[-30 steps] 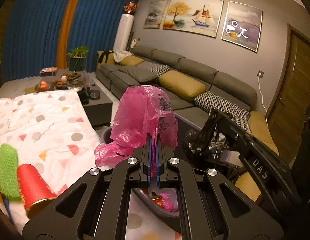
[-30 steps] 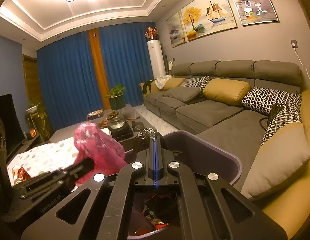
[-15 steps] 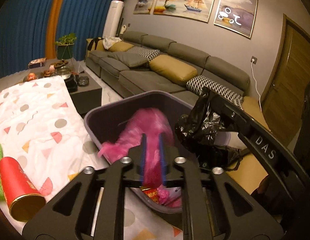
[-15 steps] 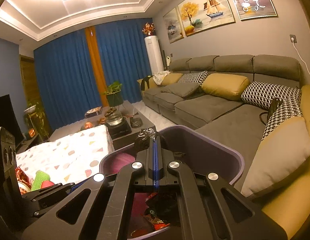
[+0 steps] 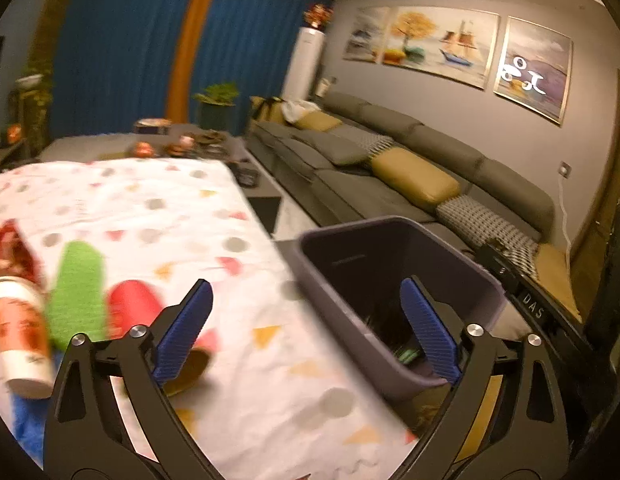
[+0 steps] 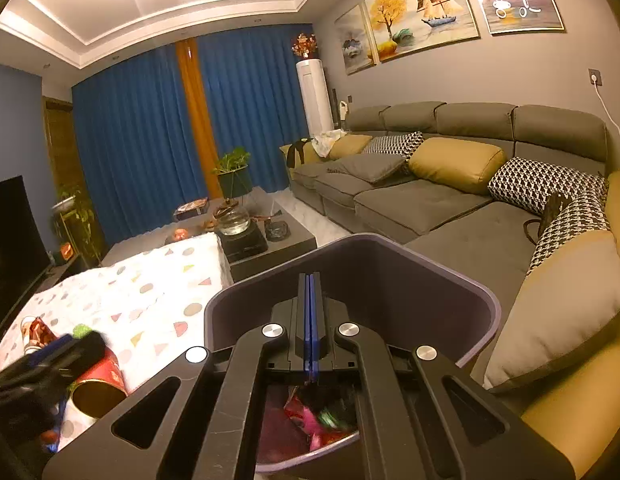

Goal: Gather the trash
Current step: 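Open both grippers over the grey bin to drop the bags, then move both open tools back over the trash pile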

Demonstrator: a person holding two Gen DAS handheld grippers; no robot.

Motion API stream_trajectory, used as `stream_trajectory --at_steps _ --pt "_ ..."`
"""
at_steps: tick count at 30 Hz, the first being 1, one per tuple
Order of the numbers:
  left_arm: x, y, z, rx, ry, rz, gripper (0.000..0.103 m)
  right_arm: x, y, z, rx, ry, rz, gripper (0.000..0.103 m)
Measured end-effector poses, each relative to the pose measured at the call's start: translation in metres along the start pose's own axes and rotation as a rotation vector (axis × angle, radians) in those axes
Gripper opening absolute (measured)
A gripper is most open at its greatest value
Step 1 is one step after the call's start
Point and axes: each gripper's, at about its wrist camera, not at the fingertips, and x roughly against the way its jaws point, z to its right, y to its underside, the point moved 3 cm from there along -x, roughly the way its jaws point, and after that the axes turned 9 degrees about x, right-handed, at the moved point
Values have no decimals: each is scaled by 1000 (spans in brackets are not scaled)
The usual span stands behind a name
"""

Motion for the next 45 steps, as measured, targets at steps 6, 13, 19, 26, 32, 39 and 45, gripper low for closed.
stream_trajectory --at_steps 6,13,19,26,32,39,45 --pt "46 5 -36 1 -105 70 96 12 5 -1 -13 22 16 52" --pt "96 13 -90 45 -246 133 96 36 9 -18 14 33 40 70" --pt "127 18 -118 77 -304 157 96 60 20 -53 78 3 51 80" --pt "161 28 -143 96 -350 174 96 75 32 -91 111 -58 32 84" --pt "184 29 -159 112 -378 189 96 81 46 -124 140 -101 4 84" --pt "187 29 -166 127 -378 174 96 80 56 -141 158 -135 -16 84" --pt "155 26 -168 136 -366 117 96 72 60 -151 174 -155 -23 84"
